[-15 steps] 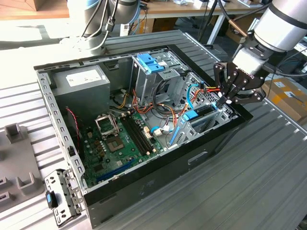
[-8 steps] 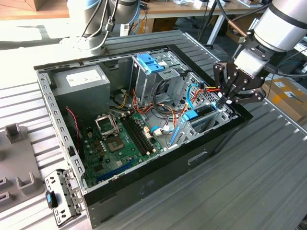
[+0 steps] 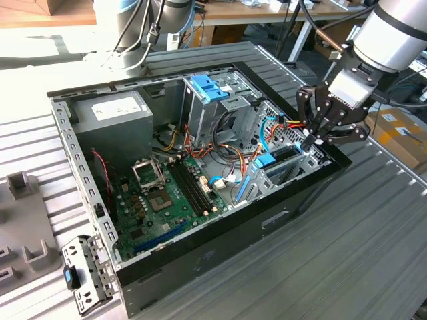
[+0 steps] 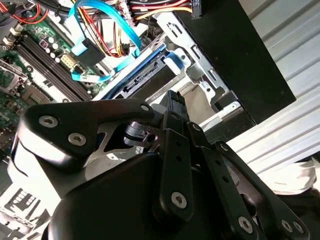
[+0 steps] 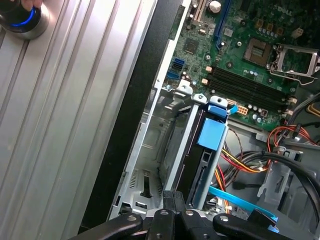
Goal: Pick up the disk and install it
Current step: 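Insert the first disk wire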
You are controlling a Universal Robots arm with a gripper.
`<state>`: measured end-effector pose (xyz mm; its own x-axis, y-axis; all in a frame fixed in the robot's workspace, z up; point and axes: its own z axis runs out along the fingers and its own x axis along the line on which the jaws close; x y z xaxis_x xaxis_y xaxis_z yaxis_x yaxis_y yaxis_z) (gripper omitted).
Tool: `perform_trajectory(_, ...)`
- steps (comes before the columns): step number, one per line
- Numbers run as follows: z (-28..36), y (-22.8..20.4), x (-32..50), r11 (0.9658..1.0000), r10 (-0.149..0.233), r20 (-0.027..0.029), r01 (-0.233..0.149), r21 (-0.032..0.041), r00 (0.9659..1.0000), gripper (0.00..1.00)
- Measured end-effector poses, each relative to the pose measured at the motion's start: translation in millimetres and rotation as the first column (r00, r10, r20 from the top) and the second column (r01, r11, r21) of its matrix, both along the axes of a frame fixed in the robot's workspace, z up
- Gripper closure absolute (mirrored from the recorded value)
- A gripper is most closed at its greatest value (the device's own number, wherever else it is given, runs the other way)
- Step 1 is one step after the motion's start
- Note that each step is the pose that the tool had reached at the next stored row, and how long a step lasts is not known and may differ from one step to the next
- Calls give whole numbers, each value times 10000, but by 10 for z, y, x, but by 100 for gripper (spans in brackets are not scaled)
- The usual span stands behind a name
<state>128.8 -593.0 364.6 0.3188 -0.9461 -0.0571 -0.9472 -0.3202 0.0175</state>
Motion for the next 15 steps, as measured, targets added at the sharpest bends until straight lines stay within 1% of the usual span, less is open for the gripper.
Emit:
perform_trajectory(3, 0, 0, 0, 9994, 351, 0, -351, 0, 9994, 89)
perform_trajectory(4, 0, 0, 0, 9987, 503, 0, -503, 0, 9987, 89)
perform_trajectory(6, 0, 0, 0, 9976, 693, 0, -693, -1, 9976, 89)
perform_trajectory(11, 0, 0, 0, 9930, 1179, 0, -1179, 0, 9930, 89)
perform_trajectory(13, 0, 0, 0, 9884, 1517, 0, -1517, 0, 9884, 89)
perform_trajectory(14, 0, 0, 0, 9841, 1774, 1, -1774, 2, 9841, 89)
perform_trajectory(15, 0, 0, 0, 9815, 1912, 1, -1912, 2, 9815, 89)
